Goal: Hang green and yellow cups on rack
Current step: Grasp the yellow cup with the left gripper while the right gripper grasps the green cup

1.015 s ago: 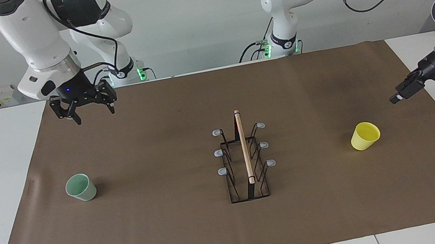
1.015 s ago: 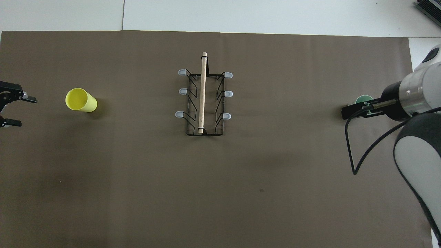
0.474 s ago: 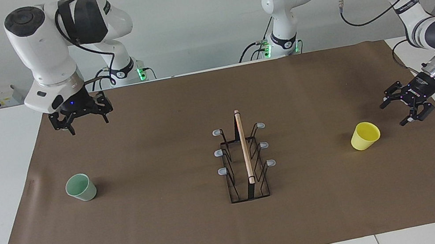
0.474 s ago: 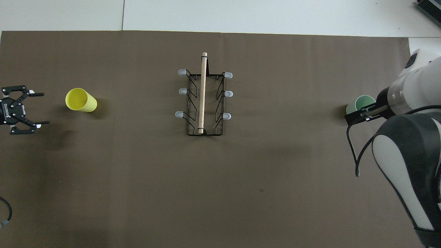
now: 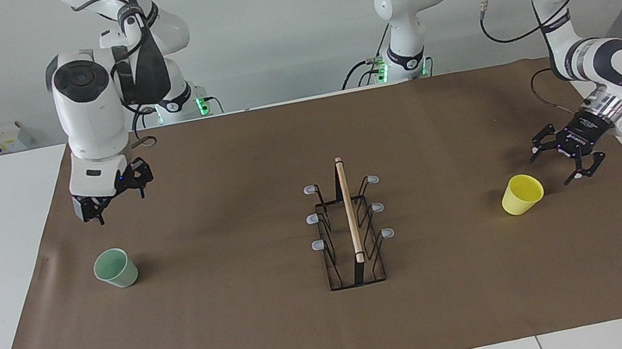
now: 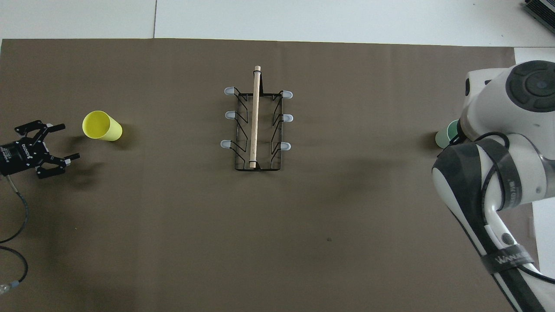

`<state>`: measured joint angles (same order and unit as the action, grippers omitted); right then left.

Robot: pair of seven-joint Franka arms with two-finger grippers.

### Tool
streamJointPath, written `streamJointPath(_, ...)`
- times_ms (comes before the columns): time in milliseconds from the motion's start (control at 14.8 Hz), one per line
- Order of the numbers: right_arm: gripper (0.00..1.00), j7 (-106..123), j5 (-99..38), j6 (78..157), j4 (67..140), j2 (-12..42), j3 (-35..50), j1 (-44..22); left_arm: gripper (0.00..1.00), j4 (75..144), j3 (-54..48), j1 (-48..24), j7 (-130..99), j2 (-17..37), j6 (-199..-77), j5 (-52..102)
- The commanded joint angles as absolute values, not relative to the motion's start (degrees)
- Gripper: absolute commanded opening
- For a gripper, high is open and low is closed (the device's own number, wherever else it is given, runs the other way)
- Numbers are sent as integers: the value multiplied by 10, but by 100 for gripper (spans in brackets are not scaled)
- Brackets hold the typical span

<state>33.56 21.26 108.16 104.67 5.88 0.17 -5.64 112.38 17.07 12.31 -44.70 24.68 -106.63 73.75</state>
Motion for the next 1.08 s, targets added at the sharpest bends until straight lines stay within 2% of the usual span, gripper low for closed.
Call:
streamJointPath(0,100,404,289,1141,1080,67,3,-64,100,1170,163,121,-451,235,-1080,787)
streamJointPath(271,100,445,401,1177,1108,82,3,-96,100,1204,145,120,-406,231,-1092,872)
streamJointPath(541,100,469,409,1178,1120,81,3,-90,100,1206,118,122,-382,233,-1118,911)
streamJointPath(812,100,541,493,1179,1129,105,3,-114,100,1202,104,121,-378,240,-1136,932)
streamJointPath(1015,100,541,554,1195,1169,108,4,-132,100,1205,84,118,-354,243,-1162,963)
